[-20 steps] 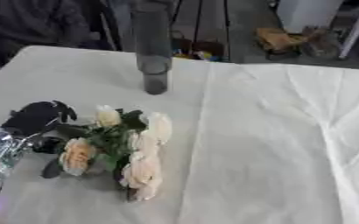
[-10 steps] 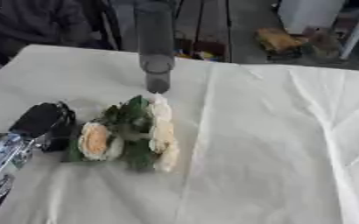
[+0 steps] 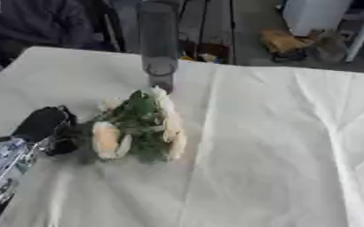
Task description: Arrange flowers into the vase.
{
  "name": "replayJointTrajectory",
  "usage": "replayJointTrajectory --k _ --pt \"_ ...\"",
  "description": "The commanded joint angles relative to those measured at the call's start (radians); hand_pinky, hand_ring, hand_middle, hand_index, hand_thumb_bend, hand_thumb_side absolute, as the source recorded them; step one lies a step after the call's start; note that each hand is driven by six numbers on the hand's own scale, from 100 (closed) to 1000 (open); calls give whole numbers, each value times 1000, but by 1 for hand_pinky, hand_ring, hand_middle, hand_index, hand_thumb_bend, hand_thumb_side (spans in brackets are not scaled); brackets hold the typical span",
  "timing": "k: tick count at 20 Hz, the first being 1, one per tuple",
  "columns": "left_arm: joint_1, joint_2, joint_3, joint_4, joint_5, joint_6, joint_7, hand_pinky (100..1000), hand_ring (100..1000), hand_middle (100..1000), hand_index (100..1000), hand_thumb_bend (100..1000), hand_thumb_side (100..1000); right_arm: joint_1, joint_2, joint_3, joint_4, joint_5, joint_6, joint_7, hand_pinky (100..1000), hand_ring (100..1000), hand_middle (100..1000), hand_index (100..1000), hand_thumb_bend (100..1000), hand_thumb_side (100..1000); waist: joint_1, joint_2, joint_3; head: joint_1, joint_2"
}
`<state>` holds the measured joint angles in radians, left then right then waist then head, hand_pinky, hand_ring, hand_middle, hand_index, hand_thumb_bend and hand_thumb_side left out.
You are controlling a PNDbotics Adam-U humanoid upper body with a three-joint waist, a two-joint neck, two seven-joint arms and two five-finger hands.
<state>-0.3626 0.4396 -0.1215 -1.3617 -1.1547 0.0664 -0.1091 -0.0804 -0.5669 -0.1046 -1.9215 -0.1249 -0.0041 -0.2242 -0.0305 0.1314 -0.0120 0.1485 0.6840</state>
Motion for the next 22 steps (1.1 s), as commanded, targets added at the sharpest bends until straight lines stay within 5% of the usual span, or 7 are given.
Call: replayJointTrajectory --k 1,5,14,18,22 --pt "2 -6 -16 -1 19 19 2 100 100 144 305 1000 342 -12 -17 -8 -5 -10 -2 2 803 764 689 853 100 847 -2 -6 -1 5 -7" --pt "3 -20 -20 -22 64 31 36 100 100 100 223 1000 414 -12 -17 -9 -4 -10 -3 2 803 764 689 853 100 845 -2 -7 0 6 -7" --pt "-3 -22 -30 -79 193 32 88 100 100 100 107 1000 398 -12 -17 -9 -3 -13 -3 1 803 765 689 853 100 848 -1 -10 -1 8 -9" --pt "-7 -9 -31 -124 191 30 78 100 100 100 100 1000 369 -11 -19 -10 -3 -13 -3 0 803 765 689 853 100 847 0 -11 -1 8 -9" --pt "-35 34 -19 -208 198 30 65 100 100 100 100 1000 241 -7 -20 -11 -2 -13 -3 -1 803 765 689 853 100 847 1 -16 1 6 -7"
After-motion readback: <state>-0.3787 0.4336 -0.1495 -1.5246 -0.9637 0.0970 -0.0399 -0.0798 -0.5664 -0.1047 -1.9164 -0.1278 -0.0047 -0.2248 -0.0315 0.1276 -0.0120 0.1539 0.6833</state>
